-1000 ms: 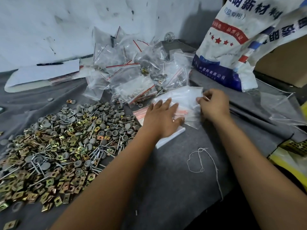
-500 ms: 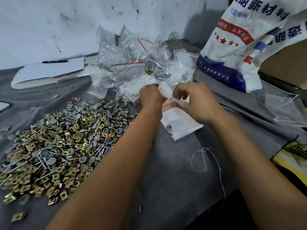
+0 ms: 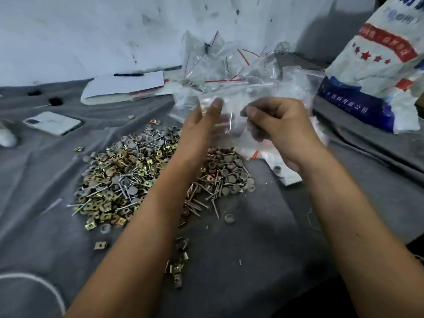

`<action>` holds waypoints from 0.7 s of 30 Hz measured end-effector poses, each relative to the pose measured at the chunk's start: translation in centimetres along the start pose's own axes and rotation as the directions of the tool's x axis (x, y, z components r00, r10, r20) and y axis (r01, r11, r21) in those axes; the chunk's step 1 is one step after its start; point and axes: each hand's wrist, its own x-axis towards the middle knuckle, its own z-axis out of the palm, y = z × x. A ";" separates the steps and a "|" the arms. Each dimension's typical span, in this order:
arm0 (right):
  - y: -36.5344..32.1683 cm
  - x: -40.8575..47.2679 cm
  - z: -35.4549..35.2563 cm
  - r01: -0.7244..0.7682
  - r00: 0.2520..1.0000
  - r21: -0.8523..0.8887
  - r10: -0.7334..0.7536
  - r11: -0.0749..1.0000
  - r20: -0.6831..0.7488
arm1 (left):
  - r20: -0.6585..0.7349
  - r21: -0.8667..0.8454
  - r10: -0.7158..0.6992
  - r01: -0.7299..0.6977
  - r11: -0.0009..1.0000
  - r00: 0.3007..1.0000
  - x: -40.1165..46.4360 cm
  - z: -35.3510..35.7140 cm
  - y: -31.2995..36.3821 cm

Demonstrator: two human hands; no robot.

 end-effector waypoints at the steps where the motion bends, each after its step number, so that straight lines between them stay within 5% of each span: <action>1: 0.1 -0.1 0.8 -0.042 0.995 -0.001 0.042 0.999 0.086 | 0.008 -0.085 -0.037 0.038 0.996 0.999 -0.8 -1.3 0.5; 4: 0.7 0.0 3.5 -0.104 0.925 -0.100 0.133 0.990 0.356 | 0.089 -0.244 -0.137 0.155 0.957 0.987 -2.8 -7.0 1.2; 8: 0.7 0.5 7.2 -0.078 0.804 -0.163 0.159 0.983 0.572 | 0.197 -0.136 -0.298 0.327 0.935 0.934 -5.4 -13.4 1.1; 11: 1.2 1.1 10.0 -0.108 0.844 -0.154 0.172 0.982 0.507 | 0.026 -0.136 -0.338 0.339 0.931 0.941 -6.2 -15.7 1.3; 13: 2.0 1.4 11.4 -0.102 0.927 -0.201 0.166 0.974 0.335 | -0.221 -0.119 -0.303 0.283 0.952 0.927 -6.2 -17.1 1.8; 15: 3.1 1.4 12.1 0.004 0.989 -0.314 0.042 0.949 0.141 | -0.553 0.073 -0.085 0.150 0.986 0.829 -6.2 -18.9 2.3; 17: 4.0 0.9 12.4 0.130 0.992 -0.336 -0.122 0.933 0.044 | -0.694 0.571 0.373 0.156 0.806 0.616 -6.4 -20.4 3.0; 19: 4.5 0.1 12.7 0.156 0.985 -0.179 -0.140 0.971 0.098 | -0.491 0.863 0.692 0.188 0.469 0.529 -6.8 -19.5 3.2; 21: 4.5 -0.9 13.4 0.031 0.974 0.042 -0.040 0.999 0.221 | -0.315 0.936 0.740 0.065 0.346 0.594 -6.9 -16.1 2.3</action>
